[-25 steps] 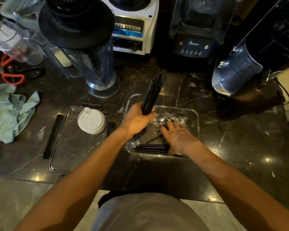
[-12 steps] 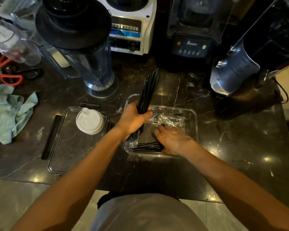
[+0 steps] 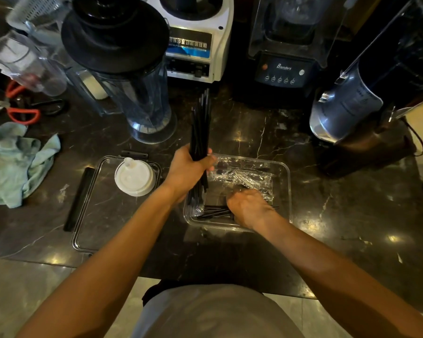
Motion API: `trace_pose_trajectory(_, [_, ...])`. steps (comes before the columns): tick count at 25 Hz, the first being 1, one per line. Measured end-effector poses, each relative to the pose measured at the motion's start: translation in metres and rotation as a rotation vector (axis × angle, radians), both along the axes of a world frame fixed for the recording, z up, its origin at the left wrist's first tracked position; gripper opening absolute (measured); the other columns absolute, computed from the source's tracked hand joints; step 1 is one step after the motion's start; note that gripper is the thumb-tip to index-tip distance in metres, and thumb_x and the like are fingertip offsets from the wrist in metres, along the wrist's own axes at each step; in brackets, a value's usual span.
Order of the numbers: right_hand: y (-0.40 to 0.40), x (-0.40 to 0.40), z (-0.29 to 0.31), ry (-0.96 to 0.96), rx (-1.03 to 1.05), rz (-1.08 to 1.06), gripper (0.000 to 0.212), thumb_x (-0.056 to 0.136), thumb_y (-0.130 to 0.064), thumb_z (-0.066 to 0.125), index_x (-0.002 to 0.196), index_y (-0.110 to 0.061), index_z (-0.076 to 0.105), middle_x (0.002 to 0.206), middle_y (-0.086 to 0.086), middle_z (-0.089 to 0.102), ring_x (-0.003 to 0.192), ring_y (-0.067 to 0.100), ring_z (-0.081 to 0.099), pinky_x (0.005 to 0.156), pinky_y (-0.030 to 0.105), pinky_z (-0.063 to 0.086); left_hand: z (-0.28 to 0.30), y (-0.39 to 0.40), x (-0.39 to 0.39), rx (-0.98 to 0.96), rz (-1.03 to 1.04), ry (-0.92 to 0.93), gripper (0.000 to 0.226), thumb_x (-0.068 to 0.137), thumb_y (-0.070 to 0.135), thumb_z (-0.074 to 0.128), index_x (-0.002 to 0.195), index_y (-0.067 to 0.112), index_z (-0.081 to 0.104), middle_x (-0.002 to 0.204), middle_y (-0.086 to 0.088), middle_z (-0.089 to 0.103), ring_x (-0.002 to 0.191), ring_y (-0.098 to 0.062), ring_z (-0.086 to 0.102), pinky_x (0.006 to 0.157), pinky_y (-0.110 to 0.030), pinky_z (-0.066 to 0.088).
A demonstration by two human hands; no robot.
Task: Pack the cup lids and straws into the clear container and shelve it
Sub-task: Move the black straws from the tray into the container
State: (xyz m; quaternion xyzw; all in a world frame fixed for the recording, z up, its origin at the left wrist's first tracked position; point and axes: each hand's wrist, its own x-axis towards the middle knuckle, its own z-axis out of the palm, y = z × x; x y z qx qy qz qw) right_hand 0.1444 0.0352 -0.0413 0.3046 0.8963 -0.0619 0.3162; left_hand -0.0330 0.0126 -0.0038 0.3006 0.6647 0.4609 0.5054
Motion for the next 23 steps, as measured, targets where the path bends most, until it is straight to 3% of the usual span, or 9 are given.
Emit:
trace_pose_trajectory(8, [0.001,0.002,-0.009,0.037,-0.086,-0.176,0.06,0.097,-0.019,0.061,0.151,-0.007,0.037,0.128,0.013,0.062,0.113,0.031,0.063,0.1,0.042,0.05,0.019,-0.001,-0.022,0.047,0.167,-0.26,0.012,0.096,0.005,0.067,0.106,0.008,0.063,0.086,-0.007,0.063,0.075,-0.021,0.066,0.085,-0.043,0.058])
trace_pose_trajectory(12, [0.0,0.008,-0.004,0.121,-0.095,-0.266,0.04,0.099,-0.019,0.06,0.136,-0.01,0.052,0.123,0.011,0.061,0.108,0.028,0.066,0.097,0.041,0.053,0.018,-0.008,-0.026,0.047,0.18,-0.284,0.014,0.097,0.002,0.065,0.11,0.005,0.06,0.085,-0.007,0.062,0.07,-0.017,0.064,0.071,-0.033,0.058])
trace_pose_trajectory(15, [0.009,0.021,0.003,0.203,-0.293,-0.401,0.014,0.103,-0.021,0.057,0.113,-0.014,0.062,0.1,0.004,0.064,0.094,0.023,0.067,0.082,0.036,0.055,0.011,-0.011,-0.029,0.046,0.195,-0.305,0.014,0.096,0.001,0.066,0.108,0.005,0.06,0.084,-0.008,0.063,0.068,-0.017,0.064,0.07,-0.034,0.057])
trace_pose_trajectory(18, [0.022,0.031,0.016,0.394,-0.542,-0.712,0.012,0.107,-0.027,0.053,0.1,-0.023,0.062,0.082,0.002,0.061,0.072,0.015,0.06,0.061,0.031,0.05,0.005,-0.015,-0.031,0.03,0.192,-0.279,0.013,0.096,0.005,0.068,0.108,0.006,0.062,0.078,-0.005,0.063,0.064,-0.017,0.061,0.067,-0.033,0.056])
trace_pose_trajectory(21, [0.023,0.029,0.036,0.798,-0.744,-1.022,0.021,0.109,-0.027,0.049,0.11,-0.012,0.065,0.064,-0.005,0.048,0.054,0.01,0.047,0.05,0.028,0.046,0.003,-0.017,-0.027,0.017,0.155,-0.216,0.012,0.095,0.012,0.071,0.104,0.007,0.065,0.068,-0.001,0.059,0.059,-0.015,0.057,0.062,-0.03,0.053])
trace_pose_trajectory(23, [0.019,0.02,0.045,0.943,-0.856,-1.166,0.021,0.109,-0.024,0.05,0.113,-0.006,0.061,0.06,-0.008,0.041,0.049,0.009,0.037,0.045,0.027,0.036,0.005,-0.019,-0.017,0.012,0.118,-0.205,0.014,0.095,0.016,0.072,0.104,0.007,0.065,0.067,0.0,0.06,0.058,-0.013,0.058,0.061,-0.028,0.054])
